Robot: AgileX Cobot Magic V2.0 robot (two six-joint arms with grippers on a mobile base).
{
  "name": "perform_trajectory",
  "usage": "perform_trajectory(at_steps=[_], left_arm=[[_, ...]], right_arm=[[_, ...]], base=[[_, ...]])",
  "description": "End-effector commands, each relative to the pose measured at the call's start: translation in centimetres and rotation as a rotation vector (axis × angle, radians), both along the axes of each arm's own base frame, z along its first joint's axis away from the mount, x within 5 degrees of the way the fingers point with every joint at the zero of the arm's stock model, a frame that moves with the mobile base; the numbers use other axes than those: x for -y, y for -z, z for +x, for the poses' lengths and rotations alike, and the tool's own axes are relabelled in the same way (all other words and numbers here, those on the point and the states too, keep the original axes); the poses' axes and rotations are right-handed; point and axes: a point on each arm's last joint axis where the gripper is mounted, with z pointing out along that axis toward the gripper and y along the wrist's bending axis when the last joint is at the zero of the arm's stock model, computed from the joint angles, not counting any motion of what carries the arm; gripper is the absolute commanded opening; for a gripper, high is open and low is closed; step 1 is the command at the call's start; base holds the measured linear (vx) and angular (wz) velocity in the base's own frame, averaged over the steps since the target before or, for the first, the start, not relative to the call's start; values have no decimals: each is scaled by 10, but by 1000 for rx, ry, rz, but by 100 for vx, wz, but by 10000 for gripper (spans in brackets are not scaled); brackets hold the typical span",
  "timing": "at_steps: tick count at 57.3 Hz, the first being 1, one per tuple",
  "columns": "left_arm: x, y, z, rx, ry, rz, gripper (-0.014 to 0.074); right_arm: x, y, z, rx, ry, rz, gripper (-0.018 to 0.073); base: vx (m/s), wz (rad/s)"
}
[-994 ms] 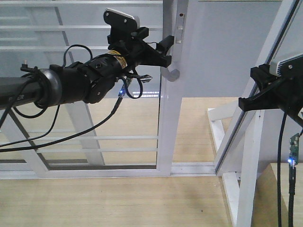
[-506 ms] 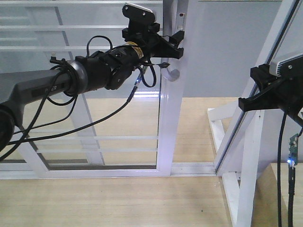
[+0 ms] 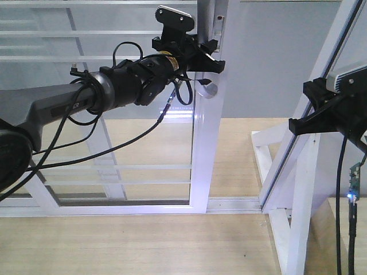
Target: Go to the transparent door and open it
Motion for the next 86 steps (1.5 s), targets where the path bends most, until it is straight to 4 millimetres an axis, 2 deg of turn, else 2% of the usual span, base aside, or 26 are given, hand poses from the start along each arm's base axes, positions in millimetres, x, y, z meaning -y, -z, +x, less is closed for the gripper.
perform_trajectory(at_steps=[1, 15, 29, 37, 53, 64, 86], left_arm=[[-2, -57, -6, 144, 9, -122, -10], [-11, -63, -5, 116, -15, -79, -6], [-40, -68, 7, 70, -88, -39, -6], [-49, -74, 8, 55, -110, -27, -6], [-75, -97, 9, 67, -163, -15, -6], [-96, -105, 13, 68, -207, -7, -3], [-126, -104, 23, 34, -277, 26, -3]], right_arm=[[0, -21, 1, 129, -12, 25, -6], [0, -21, 1, 128, -13, 24, -6], [0, -21, 1, 129, -13, 24, -6], [0, -21, 1, 130, -13, 23, -6], [0, -21, 1, 130, -13, 23, -6], [0, -21, 1, 129, -13, 24, -6], [0, -21, 1, 129, -13, 24, -6]], base=[[0, 0], [0, 0], [0, 0], [0, 0], [0, 0], [0, 0], [0, 0]])
